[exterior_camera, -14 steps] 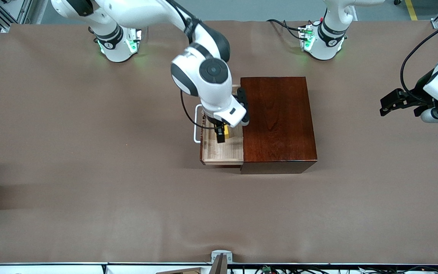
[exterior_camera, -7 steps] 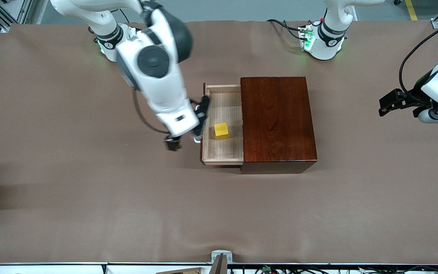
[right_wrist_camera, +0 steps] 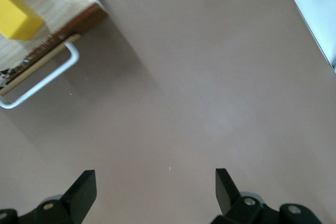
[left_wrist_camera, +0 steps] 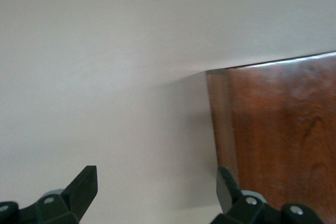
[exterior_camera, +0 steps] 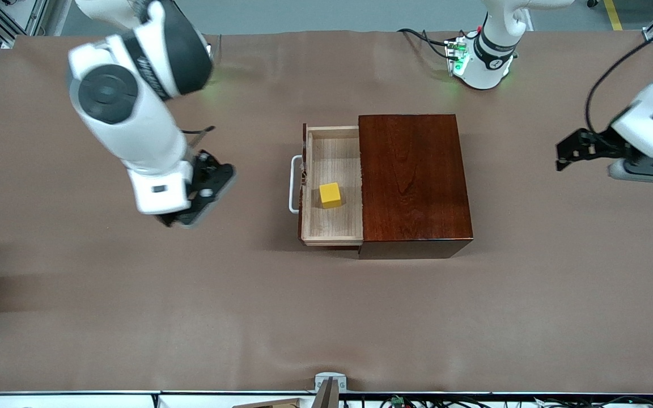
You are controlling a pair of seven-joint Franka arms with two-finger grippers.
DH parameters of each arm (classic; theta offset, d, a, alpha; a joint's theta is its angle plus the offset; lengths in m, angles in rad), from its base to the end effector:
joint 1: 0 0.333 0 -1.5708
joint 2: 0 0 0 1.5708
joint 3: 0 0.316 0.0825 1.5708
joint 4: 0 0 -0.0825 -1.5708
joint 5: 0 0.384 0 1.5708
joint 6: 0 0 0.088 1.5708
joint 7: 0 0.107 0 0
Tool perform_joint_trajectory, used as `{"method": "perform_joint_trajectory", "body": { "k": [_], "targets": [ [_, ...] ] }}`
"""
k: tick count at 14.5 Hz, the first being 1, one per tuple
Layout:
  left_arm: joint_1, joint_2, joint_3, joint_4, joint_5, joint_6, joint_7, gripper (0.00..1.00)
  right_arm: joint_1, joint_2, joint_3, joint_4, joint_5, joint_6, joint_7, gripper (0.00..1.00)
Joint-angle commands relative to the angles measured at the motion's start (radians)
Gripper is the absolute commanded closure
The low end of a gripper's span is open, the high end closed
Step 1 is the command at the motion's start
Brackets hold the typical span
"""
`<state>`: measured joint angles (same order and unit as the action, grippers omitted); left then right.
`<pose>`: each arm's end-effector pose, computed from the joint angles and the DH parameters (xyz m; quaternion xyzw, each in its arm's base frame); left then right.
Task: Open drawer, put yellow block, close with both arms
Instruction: 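Open the right gripper and lift it away from the drawer, then move the left gripper to the drawer front while the right gripper retracts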
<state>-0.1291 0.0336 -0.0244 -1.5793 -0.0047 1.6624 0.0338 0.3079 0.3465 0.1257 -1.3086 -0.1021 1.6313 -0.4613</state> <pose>0.5666 -0.0879 0.6098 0.9953 -0.0933 0.0245 0.0042 0.6085 0.2550 0.5446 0.9010 0.4326 -0.0111 0.0294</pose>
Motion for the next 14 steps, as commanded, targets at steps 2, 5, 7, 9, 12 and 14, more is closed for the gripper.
{"method": "perform_joint_trajectory", "body": {
  "k": [2, 5, 7, 9, 12, 14],
  "targets": [
    [-0.020, 0.051, -0.142, 0.097, 0.002, -0.024, 0.021, 0.00, -0.153, -0.083, 0.022, -0.051, -0.004, -0.051, 0.032, 0.00],
    [-0.021, 0.066, -0.291, 0.105, -0.043, -0.024, 0.020, 0.00, -0.205, -0.150, -0.032, -0.099, -0.002, -0.060, 0.033, 0.00],
    [-0.029, 0.129, -0.391, 0.163, -0.046, -0.024, 0.021, 0.00, -0.196, -0.197, -0.099, -0.145, 0.016, -0.051, 0.041, 0.00],
    [-0.062, 0.231, -0.475, 0.246, -0.038, -0.023, 0.063, 0.00, -0.211, -0.240, -0.136, -0.188, 0.047, -0.056, 0.091, 0.00],
    [-0.188, 0.374, -0.479, 0.331, -0.037, 0.037, 0.223, 0.00, -0.246, -0.334, -0.152, -0.297, 0.088, -0.051, 0.173, 0.00],
    [-0.251, 0.425, -0.477, 0.331, -0.035, 0.123, 0.296, 0.00, -0.262, -0.362, -0.152, -0.314, 0.093, -0.067, 0.258, 0.00]
  ]
}}
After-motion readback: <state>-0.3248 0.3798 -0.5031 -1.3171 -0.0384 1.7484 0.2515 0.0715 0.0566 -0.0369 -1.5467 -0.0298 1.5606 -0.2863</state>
